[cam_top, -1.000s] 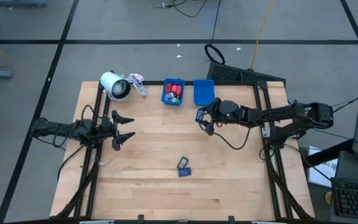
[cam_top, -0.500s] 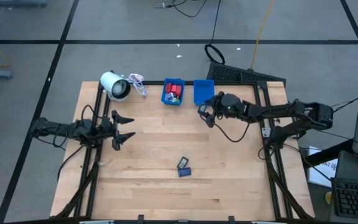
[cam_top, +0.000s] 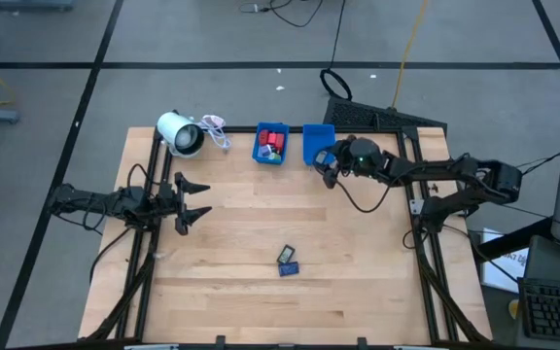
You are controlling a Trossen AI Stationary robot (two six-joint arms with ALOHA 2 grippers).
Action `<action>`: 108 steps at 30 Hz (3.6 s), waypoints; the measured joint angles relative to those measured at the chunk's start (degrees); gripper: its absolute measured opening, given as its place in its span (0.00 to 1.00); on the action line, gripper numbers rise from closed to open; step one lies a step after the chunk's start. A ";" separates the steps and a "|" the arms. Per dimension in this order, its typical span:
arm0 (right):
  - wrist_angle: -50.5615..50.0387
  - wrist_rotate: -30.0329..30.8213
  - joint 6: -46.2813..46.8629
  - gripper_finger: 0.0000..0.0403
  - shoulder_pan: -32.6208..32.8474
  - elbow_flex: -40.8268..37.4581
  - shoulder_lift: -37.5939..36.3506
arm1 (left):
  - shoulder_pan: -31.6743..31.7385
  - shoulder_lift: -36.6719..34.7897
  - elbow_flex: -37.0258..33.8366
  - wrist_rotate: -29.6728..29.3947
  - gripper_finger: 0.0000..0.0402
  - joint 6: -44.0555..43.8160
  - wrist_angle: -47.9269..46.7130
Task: Pick & Place Office items
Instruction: Put the top blue digital clock into the right basket, then put the blue digital clock into the right basket
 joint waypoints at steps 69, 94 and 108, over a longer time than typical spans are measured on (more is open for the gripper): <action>4.11 2.89 2.98 0.84 -9.80 7.43 18.27 | 0.01 0.00 0.00 -0.02 0.81 0.00 -0.01; 8.89 2.76 0.91 0.86 0.23 7.43 18.23 | 0.02 0.00 0.00 -0.02 0.81 0.00 0.00; 10.19 2.91 1.51 0.86 13.45 7.41 18.23 | 0.00 0.00 0.00 -0.02 0.81 0.00 -0.01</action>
